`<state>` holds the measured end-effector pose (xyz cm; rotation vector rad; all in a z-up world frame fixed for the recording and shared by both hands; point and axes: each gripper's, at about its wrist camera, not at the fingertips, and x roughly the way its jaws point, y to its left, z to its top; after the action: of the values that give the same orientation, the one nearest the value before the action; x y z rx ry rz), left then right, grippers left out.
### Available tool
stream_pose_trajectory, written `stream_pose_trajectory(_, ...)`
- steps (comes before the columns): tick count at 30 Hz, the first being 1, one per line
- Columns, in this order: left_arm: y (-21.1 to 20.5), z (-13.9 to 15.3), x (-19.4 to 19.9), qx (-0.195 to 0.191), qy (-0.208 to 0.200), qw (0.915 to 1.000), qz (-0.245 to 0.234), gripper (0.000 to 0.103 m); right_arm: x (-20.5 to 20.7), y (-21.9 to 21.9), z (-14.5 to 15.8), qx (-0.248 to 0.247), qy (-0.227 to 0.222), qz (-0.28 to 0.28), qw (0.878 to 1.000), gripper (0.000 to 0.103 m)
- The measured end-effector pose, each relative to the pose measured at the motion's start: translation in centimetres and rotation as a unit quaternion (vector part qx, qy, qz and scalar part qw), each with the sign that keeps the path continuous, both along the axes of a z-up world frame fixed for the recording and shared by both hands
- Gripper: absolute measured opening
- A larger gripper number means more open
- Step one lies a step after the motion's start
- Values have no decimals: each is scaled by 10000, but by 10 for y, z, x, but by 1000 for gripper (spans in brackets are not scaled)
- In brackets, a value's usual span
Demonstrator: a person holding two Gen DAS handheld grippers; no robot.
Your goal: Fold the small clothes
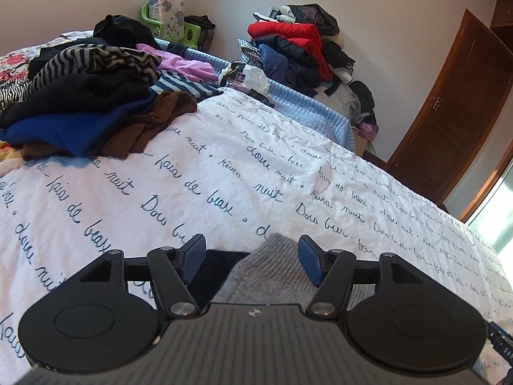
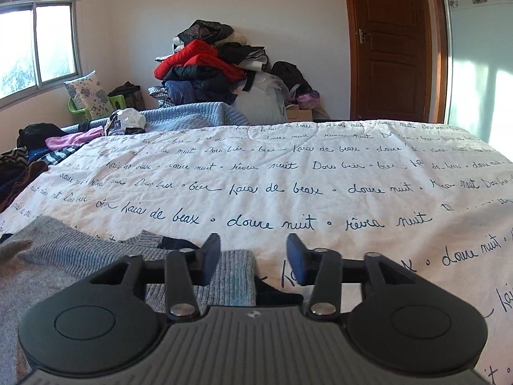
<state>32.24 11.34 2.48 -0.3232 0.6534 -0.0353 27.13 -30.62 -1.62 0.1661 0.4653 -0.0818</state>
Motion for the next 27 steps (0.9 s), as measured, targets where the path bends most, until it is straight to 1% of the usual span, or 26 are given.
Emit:
stream_pose_trajectory(2, 8, -3, -13, 14, 114, 9999, -76, 63, -12, 4, 6, 29, -36, 200, 9998, 55)
stream_pose_trajectory(4, 15, -6, -29, 78, 172, 9996, -205, 63, -28, 13, 11, 35, -56, 550, 9985, 55)
stream_pose_trajectory(7, 18, -12, -53, 405, 248, 9979, -451, 66, -56, 31, 14, -182, 86, 1021, 9946, 58)
stream_pose_trajectory(8, 19, -15, -60, 461, 280, 9972, -528, 66, -67, 37, 14, -261, 133, 1115, 9933, 58)
stream_pose_trajectory(10, 25, -23, -74, 404, 385, 9958, -732, 66, -88, 43, 14, -291, 201, 1240, 9917, 58)
stream_pose_trajectory(12, 33, -29, -86, 215, 473, 9942, -937, 66, -106, 41, 13, -48, 236, 1280, 9915, 58)
stream_pose_trajectory(14, 41, -36, -98, -2, 510, 9923, -1131, 66, -122, 32, 11, 360, 321, 1279, 9906, 58)
stream_pose_trajectory(15, 44, -38, -103, -65, 496, 9914, -1210, 65, -128, 27, 10, 578, 352, 1260, 9897, 58)
stream_pose_trajectory(17, 48, -42, -112, -52, 436, 9902, -1329, 62, -139, 15, 2, 1064, 473, 1247, 9853, 58)
stream_pose_trajectory(18, 49, -44, -115, -11, 415, 9897, -1367, 57, -143, 12, -2, 1241, 569, 1279, 9823, 58)
stream_pose_trajectory(19, 49, -46, -117, 11, 425, 9890, -1417, 44, -145, 12, -6, 1320, 644, 1311, 9804, 58)
stream_pose_trajectory(20, 49, -48, -118, 12, 480, 9878, -1482, 35, -148, 13, -10, 1324, 726, 1355, 9792, 58)
stream_pose_trajectory(21, 48, -51, -119, 19, 542, 9870, -1513, 20, -149, 16, -14, 1276, 816, 1406, 9784, 58)
stream_pose_trajectory(22, 49, -53, -120, 65, 591, 9867, -1516, 10, -151, 21, -19, 1189, 910, 1431, 9783, 58)
stream_pose_trajectory(24, 48, -54, -124, 161, 532, 9867, -1531, 8, -152, 28, -26, 1064, 1048, 1422, 9785, 35)
stream_pose_trajectory(25, 48, -54, -127, 167, 469, 9866, -1551, 6, -153, 31, -30, 1007, 1102, 1373, 9792, 17)
stream_pose_trajectory(26, 49, -52, -130, 171, 406, 9867, -1563, 6, -153, 31, -32, 977, 1100, 1340, 9800, 11)
stream_pose_trajectory(27, 49, -50, -133, 194, 355, 9869, -1560, 6, -155, 31, -32, 987, 1077, 1328, 9803, 9)
